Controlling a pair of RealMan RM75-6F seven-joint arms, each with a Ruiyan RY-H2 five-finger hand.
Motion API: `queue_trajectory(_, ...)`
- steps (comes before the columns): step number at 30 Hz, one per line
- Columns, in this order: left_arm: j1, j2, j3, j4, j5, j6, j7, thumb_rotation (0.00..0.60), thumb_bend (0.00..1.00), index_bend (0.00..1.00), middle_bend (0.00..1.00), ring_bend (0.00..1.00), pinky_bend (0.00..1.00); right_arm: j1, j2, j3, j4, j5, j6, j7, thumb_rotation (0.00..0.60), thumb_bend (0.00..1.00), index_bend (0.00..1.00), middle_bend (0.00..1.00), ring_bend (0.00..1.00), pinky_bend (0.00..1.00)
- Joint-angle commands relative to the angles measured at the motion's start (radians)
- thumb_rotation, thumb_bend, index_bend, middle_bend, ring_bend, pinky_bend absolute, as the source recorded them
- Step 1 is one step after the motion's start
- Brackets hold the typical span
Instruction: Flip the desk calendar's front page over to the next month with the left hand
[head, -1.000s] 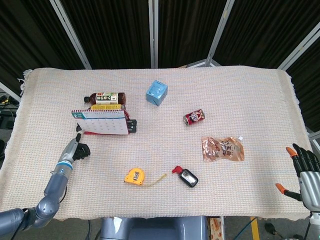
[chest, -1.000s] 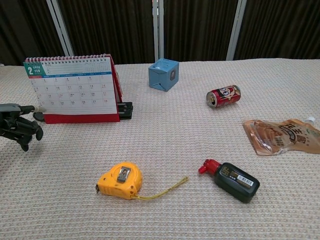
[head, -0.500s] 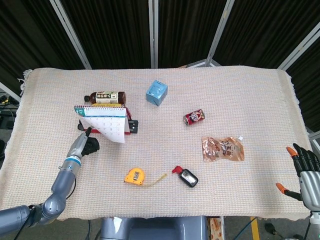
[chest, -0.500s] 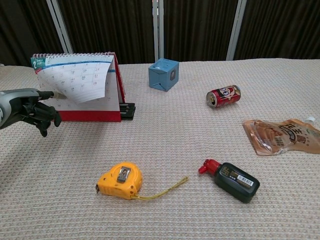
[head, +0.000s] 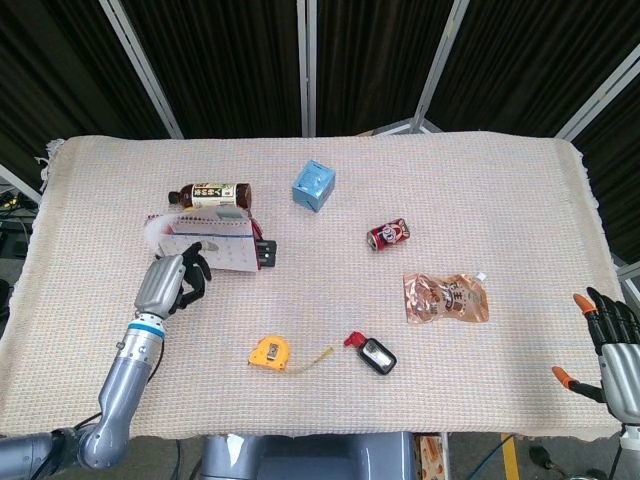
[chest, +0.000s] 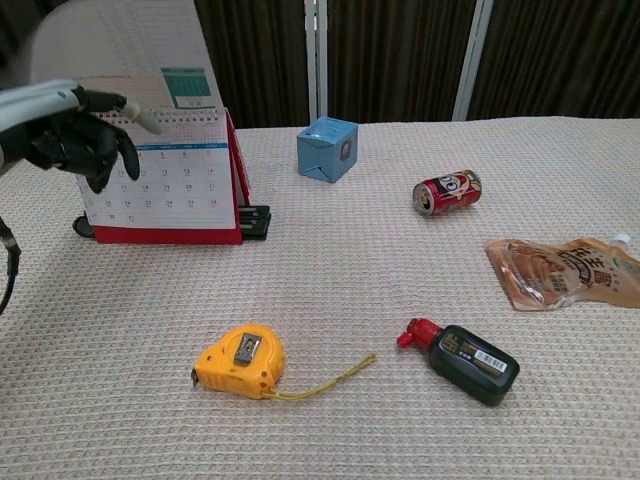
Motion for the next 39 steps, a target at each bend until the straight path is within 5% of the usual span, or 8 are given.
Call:
queue_trajectory(1, 0.022, -0.035, 0.055, 0.039, 0.266, 0.224, 0.206, 0.600, 0.81, 0.25, 0.32, 0.39, 0.43, 0.000, 0.000, 0.000, -0.001, -0.001, 0.001, -0.002, 0.600, 0.05, 0.00, 0.00, 0.00, 0.00)
queue_trajectory(5, -0.007, -0.024, 0.027, 0.073, 0.266, 0.213, 0.323, 0.600, 0.57, 0.05, 0.08, 0.17, 0.24, 0.000, -0.001, 0.002, -0.001, 0.003, -0.001, -0.001, 0.600, 0.05, 0.00, 0.00, 0.00, 0.00)
queue_trajectory(8, -0.035, 0.004, 0.000, 0.070, 0.202, 0.156, 0.403, 0.600, 0.37, 0.00, 0.00, 0.02, 0.08, 0.001, 0.000, 0.005, 0.001, 0.008, -0.001, 0.005, 0.600, 0.05, 0.00, 0.00, 0.00, 0.00)
queue_trajectory(16, -0.129, 0.090, -0.070, 0.070, -0.069, -0.056, 0.538, 0.600, 0.09, 0.00, 0.00, 0.00, 0.00, 0.000, 0.003, 0.011, 0.009, 0.023, -0.006, 0.022, 0.600, 0.05, 0.00, 0.00, 0.00, 0.00)
queue_trajectory(24, -0.235, 0.144, -0.085, 0.143, -0.328, -0.280, 0.586, 0.600, 0.06, 0.00, 0.00, 0.00, 0.00, 0.006, -0.005, 0.018, 0.028, 0.052, -0.029, 0.036, 0.600, 0.05, 0.00, 0.00, 0.00, 0.00)
queue_trajectory(29, -0.267, 0.142, -0.054, 0.197, -0.396, -0.342, 0.581, 0.600, 0.06, 0.00, 0.00, 0.00, 0.00, 0.011, -0.009, 0.020, 0.042, 0.069, -0.049, 0.045, 0.600, 0.05, 0.00, 0.00, 0.00, 0.00)
queue_trajectory(39, -0.254, 0.156, -0.026, 0.207, -0.343, -0.334, 0.468, 0.600, 0.06, 0.00, 0.00, 0.00, 0.04, 0.007, -0.013, 0.016, 0.040, 0.051, -0.033, 0.039, 0.600, 0.05, 0.00, 0.00, 0.00, 0.00)
